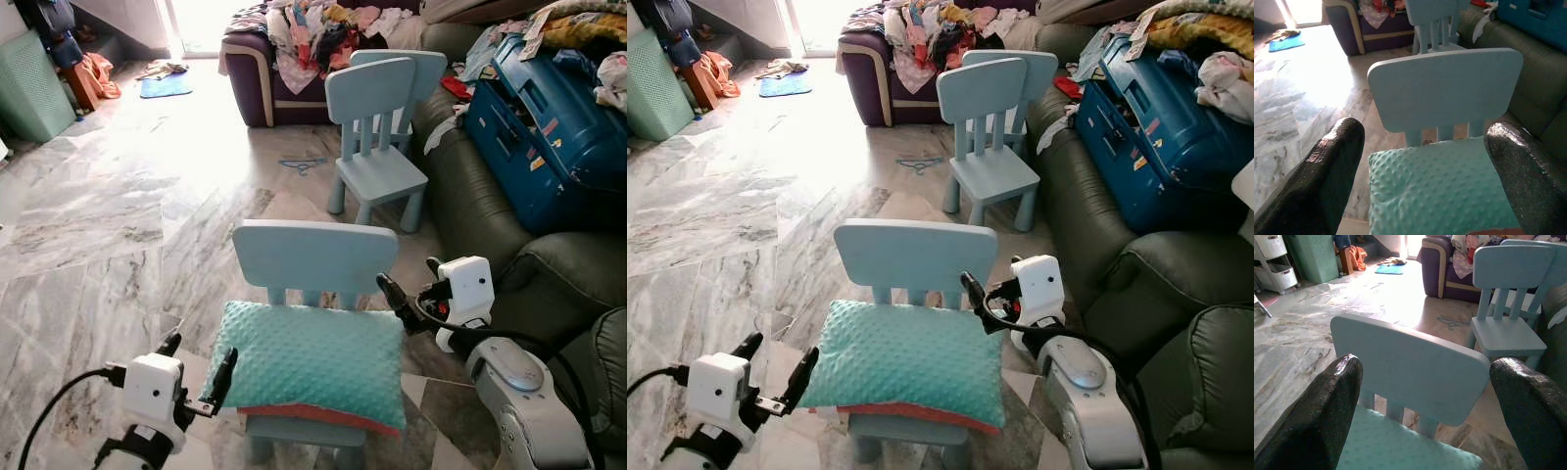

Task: Move the pillow to the sofa

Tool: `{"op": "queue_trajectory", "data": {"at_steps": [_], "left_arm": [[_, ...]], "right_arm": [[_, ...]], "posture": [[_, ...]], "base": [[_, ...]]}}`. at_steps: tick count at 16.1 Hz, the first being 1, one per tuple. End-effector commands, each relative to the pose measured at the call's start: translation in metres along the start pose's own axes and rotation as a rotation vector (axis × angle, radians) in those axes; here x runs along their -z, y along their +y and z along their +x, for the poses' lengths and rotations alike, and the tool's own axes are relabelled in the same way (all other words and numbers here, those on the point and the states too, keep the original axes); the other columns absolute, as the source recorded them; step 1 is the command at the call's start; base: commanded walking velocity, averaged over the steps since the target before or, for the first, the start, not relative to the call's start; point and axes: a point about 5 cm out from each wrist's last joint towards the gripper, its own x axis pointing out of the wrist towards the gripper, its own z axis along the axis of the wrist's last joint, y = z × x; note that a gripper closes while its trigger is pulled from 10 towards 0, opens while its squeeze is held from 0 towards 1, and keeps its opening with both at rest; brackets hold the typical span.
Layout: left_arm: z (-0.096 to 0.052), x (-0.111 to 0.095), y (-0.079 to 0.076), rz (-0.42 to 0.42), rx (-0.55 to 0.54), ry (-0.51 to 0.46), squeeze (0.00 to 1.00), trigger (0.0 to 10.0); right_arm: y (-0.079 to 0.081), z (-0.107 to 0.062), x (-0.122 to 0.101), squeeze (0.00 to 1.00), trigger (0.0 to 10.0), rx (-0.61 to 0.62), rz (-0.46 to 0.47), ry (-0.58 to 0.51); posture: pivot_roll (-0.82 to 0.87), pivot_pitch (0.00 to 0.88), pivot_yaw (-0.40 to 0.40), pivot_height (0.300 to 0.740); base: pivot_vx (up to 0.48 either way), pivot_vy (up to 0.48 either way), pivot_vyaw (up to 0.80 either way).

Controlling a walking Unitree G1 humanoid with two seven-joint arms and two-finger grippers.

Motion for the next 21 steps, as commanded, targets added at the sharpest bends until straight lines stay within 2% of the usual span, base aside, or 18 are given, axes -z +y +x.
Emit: {"op": "queue_trajectory", "data": {"at_steps": [1,5,21], "left_arm": [[-0.002,0.002,0.004,0.006,0.002,0.016,0.00,10.0],[-0.004,0.002,0.006,0.007,0.008,0.025,0.00,10.0],[-0.008,0.004,0.015,0.011,-0.043,0.041,0.00,10.0]], "right_arm": [[0.001,0.000,-0.005,0.00,10.0,-0.010,0.006,-0.014],[0.006,-0.007,-0.002,0.00,10.0,-0.007,0.023,0.001],[0.013,-0.009,0.003,0.00,10.0,-0.043,0.015,0.027]], "posture": [[-0.12,0.113,0.019,0.740],[-0.12,0.131,0.037,0.740],[-0.11,0.142,0.041,0.740]], "base": [[0.000,0.000,0.00],[0.000,0.000,0.00],[0.000,0.000,0.00]]}}
